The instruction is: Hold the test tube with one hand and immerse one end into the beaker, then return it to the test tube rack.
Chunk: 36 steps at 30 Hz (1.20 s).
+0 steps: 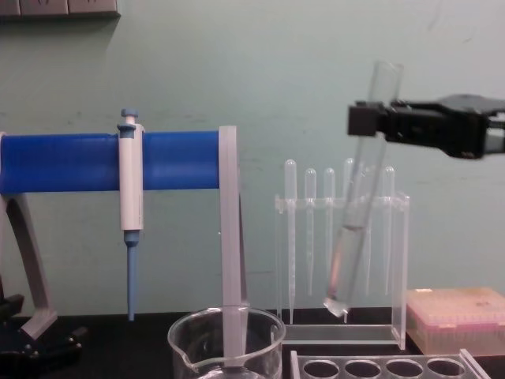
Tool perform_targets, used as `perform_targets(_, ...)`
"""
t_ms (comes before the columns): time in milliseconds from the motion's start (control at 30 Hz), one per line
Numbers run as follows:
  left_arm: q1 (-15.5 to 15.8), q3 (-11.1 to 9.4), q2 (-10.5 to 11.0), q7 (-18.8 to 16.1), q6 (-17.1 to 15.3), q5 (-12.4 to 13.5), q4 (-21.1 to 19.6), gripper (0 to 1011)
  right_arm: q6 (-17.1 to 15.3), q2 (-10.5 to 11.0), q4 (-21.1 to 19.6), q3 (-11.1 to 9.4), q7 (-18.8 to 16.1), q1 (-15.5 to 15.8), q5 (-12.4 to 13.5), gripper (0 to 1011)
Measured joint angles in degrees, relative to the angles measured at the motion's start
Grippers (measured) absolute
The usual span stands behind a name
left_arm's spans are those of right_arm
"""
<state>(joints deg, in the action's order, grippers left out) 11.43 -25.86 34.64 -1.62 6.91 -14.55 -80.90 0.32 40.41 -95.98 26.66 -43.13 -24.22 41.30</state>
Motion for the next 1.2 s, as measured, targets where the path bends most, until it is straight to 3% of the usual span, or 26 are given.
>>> perform_targets(200,0.00,0.00,0.00,0.00,0.00,0.00,0.00,1000,1.22,2.68,0.01,-0.76,0.78,2.80,-1.15,241)
perform_targets(433,0.00,0.00,0.00,0.00,0.00,0.01,0.00,1000,2.23,3.44,0.76,-1.24,1.21,4.81,-2.32,241)
perform_targets(1200,0.00,0.00,0.00,0.00,0.00,0.01,0.00,1000,3.86,-0.25,4.73,0.18,0.78,5.26,-5.72,241)
